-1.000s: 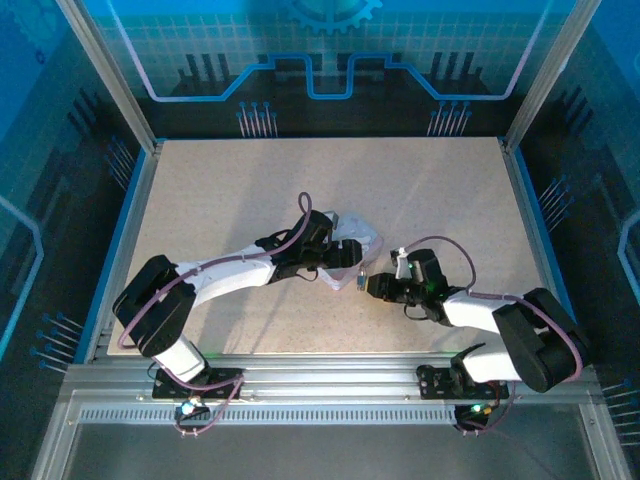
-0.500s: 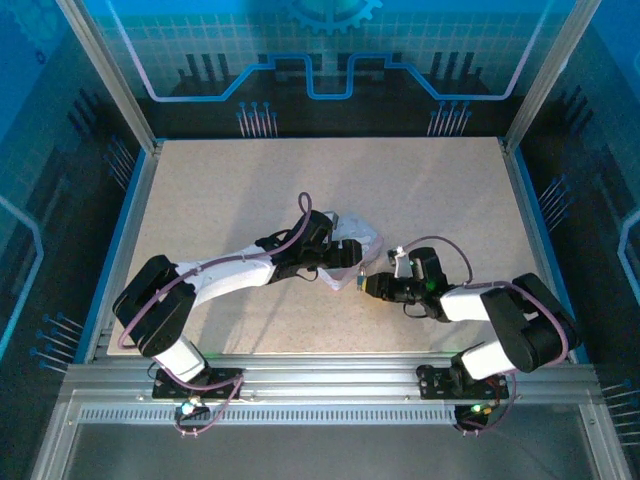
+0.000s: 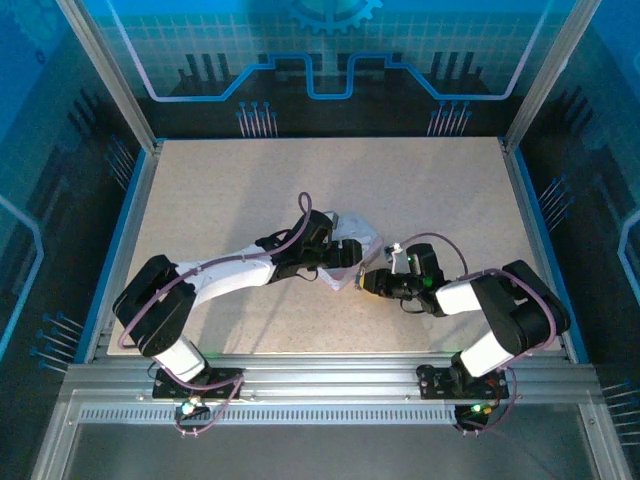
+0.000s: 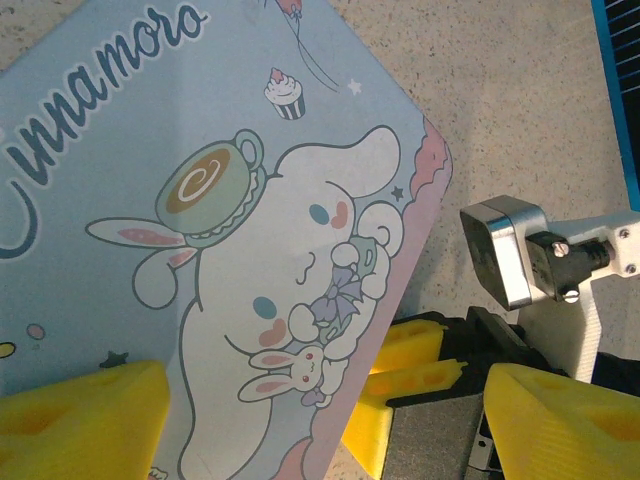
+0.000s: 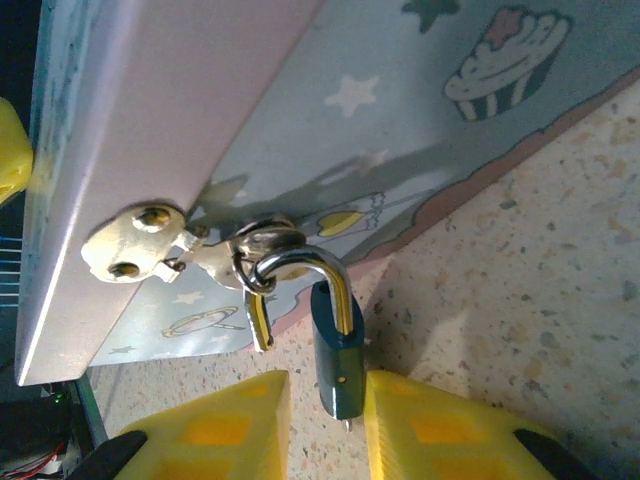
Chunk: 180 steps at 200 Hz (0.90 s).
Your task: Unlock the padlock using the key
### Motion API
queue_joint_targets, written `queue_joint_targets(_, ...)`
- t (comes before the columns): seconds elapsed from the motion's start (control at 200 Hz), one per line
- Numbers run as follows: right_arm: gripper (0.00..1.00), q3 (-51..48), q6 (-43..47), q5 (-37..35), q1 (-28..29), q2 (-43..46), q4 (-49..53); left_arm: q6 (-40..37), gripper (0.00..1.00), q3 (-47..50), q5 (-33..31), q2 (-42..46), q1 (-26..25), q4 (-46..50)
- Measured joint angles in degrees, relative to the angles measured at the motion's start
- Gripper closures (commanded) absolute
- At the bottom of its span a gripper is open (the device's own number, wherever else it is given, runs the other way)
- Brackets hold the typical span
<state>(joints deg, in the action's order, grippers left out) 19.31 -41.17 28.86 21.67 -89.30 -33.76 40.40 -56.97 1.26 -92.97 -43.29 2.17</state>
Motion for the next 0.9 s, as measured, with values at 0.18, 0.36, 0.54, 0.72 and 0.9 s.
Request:
queue_joint_targets(0.18, 0.72, 0.20, -0.02, 0.31, 0.00, -0.85, -1.07, 0.00, 0.16, 0.00, 0.00, 0.00, 0.00, 0.00)
queue_joint_targets(0.36, 0.78, 0.33, -0.22, 0.28, 0.02, -1.46, -1.81, 0.02, 0.16, 0.00, 0.02, 0.00, 0.00, 0.00)
queue_joint_targets(0.54, 0.87, 0.33, -0.26, -0.79, 0.02, -1.90, -2.12, 0.09, 0.16, 0.00, 0.00, 0.00, 0.04, -0.02)
queue_joint_targets(0.72, 0.95, 0.28, -0.66, -1.51, 0.00, -1.84, -2.64, 0.09, 0.16, 0.00, -0.02, 0.00, 0.22, -0.11)
queue_joint_targets(0.9, 0.97, 0.17, -2.67, -2.43, 0.00, -1.33, -2.69, 0.15, 0.17, 0.44, -0.02, 0.02, 0.20, -0.90)
